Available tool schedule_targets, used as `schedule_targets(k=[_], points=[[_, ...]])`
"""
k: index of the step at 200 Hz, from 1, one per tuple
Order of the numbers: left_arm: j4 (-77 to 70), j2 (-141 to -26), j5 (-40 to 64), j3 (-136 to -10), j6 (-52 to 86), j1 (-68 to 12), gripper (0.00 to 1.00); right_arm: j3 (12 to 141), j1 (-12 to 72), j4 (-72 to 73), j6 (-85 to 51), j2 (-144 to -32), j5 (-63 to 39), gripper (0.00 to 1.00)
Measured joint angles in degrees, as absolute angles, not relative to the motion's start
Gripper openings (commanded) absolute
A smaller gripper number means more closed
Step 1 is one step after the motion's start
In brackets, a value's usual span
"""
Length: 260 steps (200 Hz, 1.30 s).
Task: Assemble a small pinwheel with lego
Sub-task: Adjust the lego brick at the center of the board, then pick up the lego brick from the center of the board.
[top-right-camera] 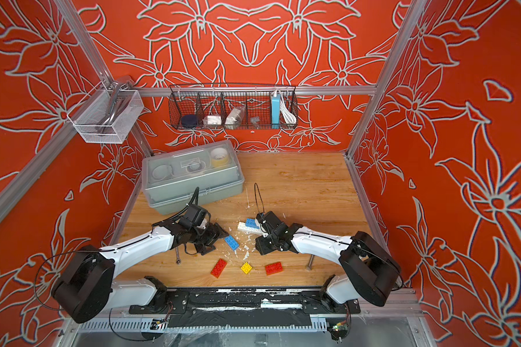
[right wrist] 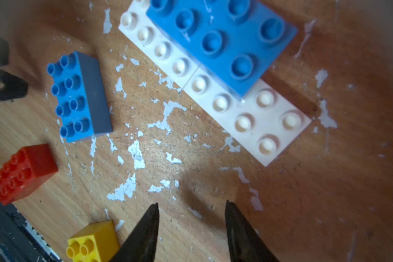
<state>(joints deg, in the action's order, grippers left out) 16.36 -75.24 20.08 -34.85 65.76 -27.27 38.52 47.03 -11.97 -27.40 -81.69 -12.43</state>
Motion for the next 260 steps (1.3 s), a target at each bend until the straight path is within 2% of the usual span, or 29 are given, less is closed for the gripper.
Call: schedule_targets(k=[73, 111, 145, 180, 214, 243, 260], points=[[16.1, -81.0, 14.5, -38.7, 68.6, -30.6, 0.66, 40.7, 39.6, -8.5, -25.2, -85.9, -15.1, 0.48], [16.3, -81.8, 12.3, -39.9, 68.7, -31.3, 0.65, 43.3, 38.8, -9.3, -22.9, -86.9, -15.1, 0.48], [16.8, -84.5, 11.9, -41.0, 70.2, -31.9, 0.59, 45.0, 38.5, -9.8, -21.5, -87.0, -15.1, 0.48], [17.0, -86.1, 12.1, -42.4, 72.6, -31.9, 0.59, 42.2, 38.5, -9.9, -21.5, -83.8, -15.1, 0.47], [18.8, -89.2, 13.4, -45.2, 74.7, -32.0, 0.46, 40.5, 38.5, -10.9, -21.3, -80.1, -14.8, 0.47], [21.4, -92.2, 14.5, -48.5, 74.6, -32.3, 0.45, 40.3, 38.5, -11.5, -20.8, -77.5, -14.3, 0.47], [22.3, -92.7, 14.7, -49.2, 74.5, -32.3, 0.48, 40.1, 38.5, -11.6, -20.4, -76.4, -13.9, 0.47]])
